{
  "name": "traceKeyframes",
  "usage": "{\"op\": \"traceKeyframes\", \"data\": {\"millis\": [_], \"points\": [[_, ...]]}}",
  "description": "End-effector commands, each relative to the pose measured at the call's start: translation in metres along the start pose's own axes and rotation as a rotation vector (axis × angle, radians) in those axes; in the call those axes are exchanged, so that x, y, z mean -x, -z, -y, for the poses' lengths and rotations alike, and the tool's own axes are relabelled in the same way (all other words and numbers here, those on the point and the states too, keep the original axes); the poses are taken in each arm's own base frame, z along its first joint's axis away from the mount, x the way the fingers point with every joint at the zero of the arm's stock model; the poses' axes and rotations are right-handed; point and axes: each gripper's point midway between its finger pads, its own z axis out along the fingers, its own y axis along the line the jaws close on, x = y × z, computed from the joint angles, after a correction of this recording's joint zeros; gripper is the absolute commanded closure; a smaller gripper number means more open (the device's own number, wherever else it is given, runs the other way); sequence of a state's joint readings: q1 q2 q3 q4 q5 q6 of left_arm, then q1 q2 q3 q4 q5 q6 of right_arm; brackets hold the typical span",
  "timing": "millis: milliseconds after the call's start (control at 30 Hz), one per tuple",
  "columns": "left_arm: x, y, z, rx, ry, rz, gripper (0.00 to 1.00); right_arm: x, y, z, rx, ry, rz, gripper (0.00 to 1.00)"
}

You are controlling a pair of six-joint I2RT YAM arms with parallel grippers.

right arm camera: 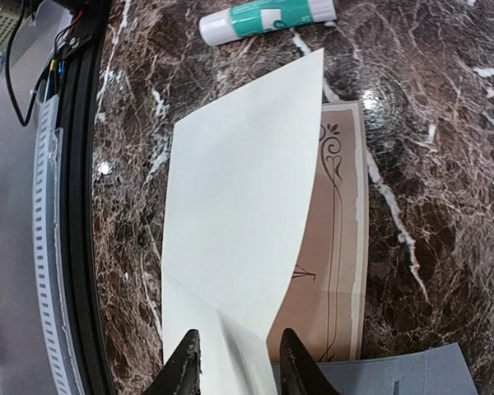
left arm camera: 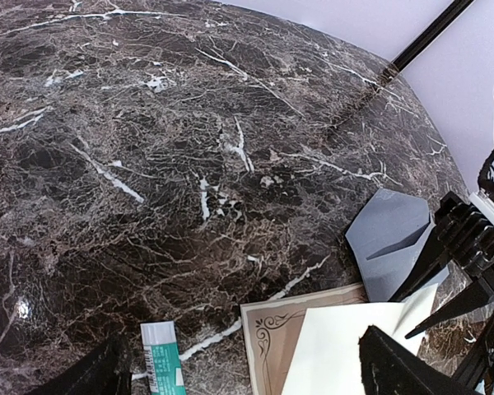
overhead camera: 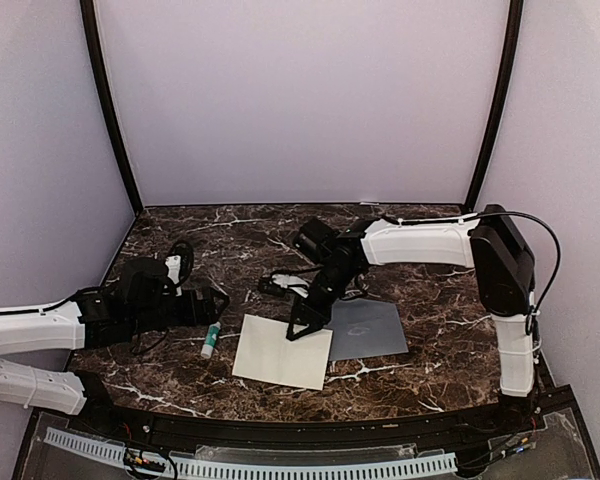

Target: Place the letter into the envelope and seal it

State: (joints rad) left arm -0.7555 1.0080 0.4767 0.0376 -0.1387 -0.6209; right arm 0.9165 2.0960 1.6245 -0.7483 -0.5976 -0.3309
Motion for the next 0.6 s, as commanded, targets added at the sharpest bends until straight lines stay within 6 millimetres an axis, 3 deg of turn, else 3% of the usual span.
{"op": "traceKeyframes", "data": {"millis": [0,100,200,300,367,467,567], "points": [[0.016,0.006,0.012,-0.034,-0.006,0.042,0.05,-0.001,-0.006,-0.010,0.061,0.021,-0.002,0.71],[0.016,0.006,0.012,-0.033,-0.006,0.044,0.05,-0.001,-0.008,-0.015,0.094,0.032,0.004,0.80],[0.017,0.007,0.012,-0.035,-0.007,0.046,0.05,-0.001,-0.009,-0.019,0.123,0.040,0.016,0.81],[0.017,0.007,0.012,-0.035,-0.006,0.047,0.05,-0.003,-0.011,-0.022,0.145,0.042,0.021,0.97],[0.017,0.007,0.012,-0.036,-0.006,0.046,0.05,-0.004,-0.010,-0.026,0.163,0.042,0.032,1.00],[0.018,0.009,0.012,-0.037,-0.005,0.051,0.05,0.006,0.003,-0.033,0.154,0.056,0.087,1.00],[0.022,0.016,0.016,-0.062,0.001,0.070,0.05,0.028,0.033,-0.038,0.078,0.063,0.165,1.00]]}}
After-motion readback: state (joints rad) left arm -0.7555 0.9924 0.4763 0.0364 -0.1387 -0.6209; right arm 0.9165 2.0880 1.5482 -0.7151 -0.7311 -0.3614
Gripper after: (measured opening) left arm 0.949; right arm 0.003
